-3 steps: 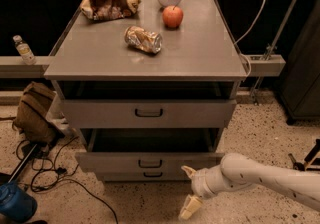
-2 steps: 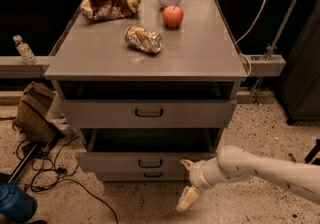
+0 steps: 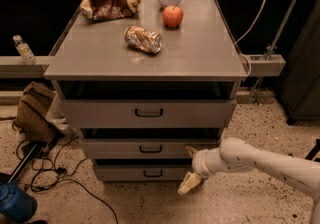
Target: Close middle drawer
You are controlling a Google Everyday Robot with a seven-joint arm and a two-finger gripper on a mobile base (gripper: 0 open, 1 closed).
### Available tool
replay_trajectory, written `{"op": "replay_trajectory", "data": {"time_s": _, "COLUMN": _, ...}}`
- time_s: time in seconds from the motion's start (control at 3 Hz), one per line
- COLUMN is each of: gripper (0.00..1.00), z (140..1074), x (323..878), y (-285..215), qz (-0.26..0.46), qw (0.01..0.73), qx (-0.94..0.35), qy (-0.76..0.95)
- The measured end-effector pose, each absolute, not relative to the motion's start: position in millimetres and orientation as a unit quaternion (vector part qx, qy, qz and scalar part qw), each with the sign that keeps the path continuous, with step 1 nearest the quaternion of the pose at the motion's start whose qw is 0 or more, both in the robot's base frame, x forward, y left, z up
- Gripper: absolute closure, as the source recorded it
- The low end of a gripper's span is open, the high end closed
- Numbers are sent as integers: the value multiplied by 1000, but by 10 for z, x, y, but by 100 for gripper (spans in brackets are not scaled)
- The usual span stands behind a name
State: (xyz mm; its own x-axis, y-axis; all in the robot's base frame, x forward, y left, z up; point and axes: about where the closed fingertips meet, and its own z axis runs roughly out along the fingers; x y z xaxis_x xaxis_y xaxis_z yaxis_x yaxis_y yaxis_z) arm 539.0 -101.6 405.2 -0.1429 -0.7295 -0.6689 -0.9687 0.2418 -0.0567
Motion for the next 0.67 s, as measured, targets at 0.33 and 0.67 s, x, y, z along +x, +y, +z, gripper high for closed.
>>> {"op": "replay_trajectory", "data": {"time_s": 0.33, "gripper": 0, "z": 4047, "x": 5415, "y": -1002, "qz": 198, "qw": 301, "qx": -584, "qy": 728}}
{"op": "replay_trajectory", "data": {"time_s": 0.67, "gripper": 0, "z": 4047, "x": 5415, "y": -1002, "qz": 198, "qw": 301, "qx": -584, "qy": 728}}
